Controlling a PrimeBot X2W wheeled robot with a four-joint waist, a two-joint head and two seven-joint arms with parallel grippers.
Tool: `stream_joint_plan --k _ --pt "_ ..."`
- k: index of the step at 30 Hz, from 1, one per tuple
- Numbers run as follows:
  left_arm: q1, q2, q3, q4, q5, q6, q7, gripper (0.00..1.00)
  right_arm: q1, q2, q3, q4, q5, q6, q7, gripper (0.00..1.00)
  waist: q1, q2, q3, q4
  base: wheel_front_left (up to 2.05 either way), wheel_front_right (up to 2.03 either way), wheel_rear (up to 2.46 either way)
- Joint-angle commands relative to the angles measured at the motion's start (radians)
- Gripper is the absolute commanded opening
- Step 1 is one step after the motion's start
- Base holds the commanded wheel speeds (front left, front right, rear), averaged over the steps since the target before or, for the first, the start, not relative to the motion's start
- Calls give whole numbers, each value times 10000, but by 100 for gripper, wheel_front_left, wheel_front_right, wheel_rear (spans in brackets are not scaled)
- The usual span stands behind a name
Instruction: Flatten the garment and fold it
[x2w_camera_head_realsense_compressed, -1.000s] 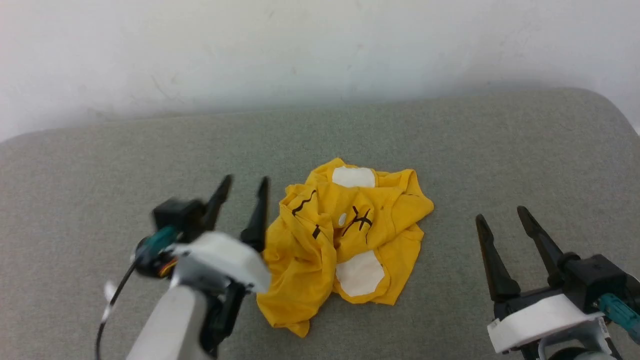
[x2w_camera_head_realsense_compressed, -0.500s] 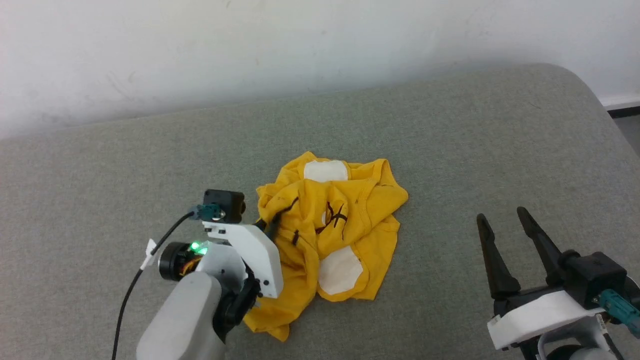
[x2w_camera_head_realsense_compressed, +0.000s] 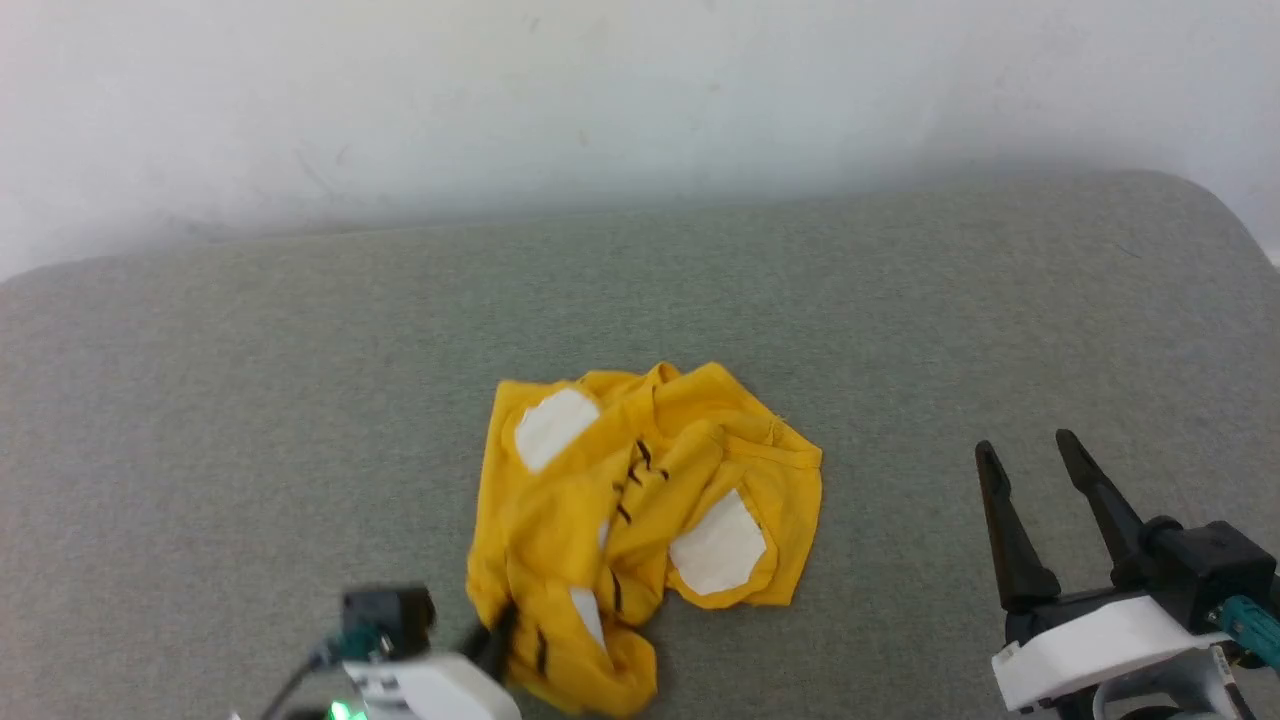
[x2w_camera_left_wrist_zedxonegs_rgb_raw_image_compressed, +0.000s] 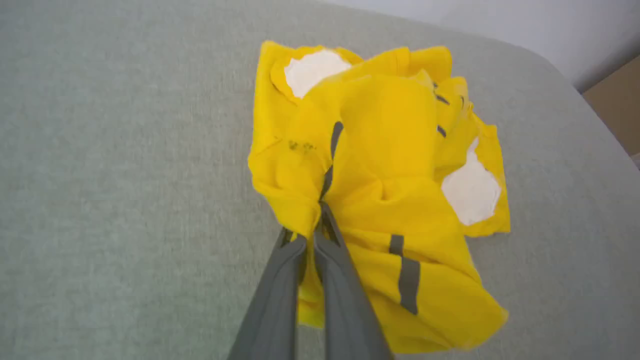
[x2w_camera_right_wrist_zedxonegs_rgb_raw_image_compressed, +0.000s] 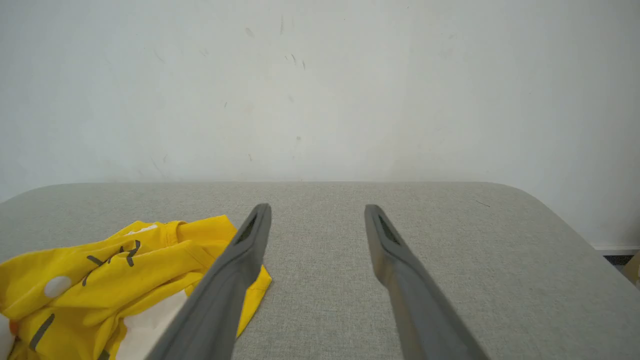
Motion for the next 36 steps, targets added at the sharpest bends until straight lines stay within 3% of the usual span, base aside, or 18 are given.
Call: stream_joint_plan --k 1,5,6,7,11,14,21,28,36 --pt "177 -60 -87 -130 -74 49 64 0 74 28 -27 -74 -20 -9 -31 100 1 0 -72 257 0 0 0" --pt "1227 -285 -622 -499 -326 121 472 0 39 28 66 -242 -76 -9 44 100 1 0 -76 468 0 0 0" --pt "1295 -308 -681 -499 -311 130 453 32 21 28 81 -264 -87 -9 58 100 1 0 -89 502 0 0 0" --pt "1307 -297 -714 -485 -224 165 403 100 6 28 102 -281 -101 -9 75 100 1 0 -101 518 0 0 0" --pt "877 -398 -481 -838 37 199 -433 100 4 28 152 -392 -146 -9 155 100 1 0 -144 529 0 0 0" --pt "231 -112 -238 -1071 424 83 -920 100 64 28 126 -500 -195 -9 186 100 1 0 -134 500 0 0 0" --pt "-2167 528 156 -568 870 -387 -725 100 -38 28 157 -650 -238 -9 283 100 1 0 253 250 0 0 0" --pt "-4129 672 618 1797 521 -703 -374 100 -330 28 213 -619 -221 -9 261 100 1 0 700 -232 0 0 0" --pt "-5099 642 -89 4905 298 -1401 1271 100 -541 28 300 -401 -98 -9 148 100 1 0 873 -690 0 0 0"
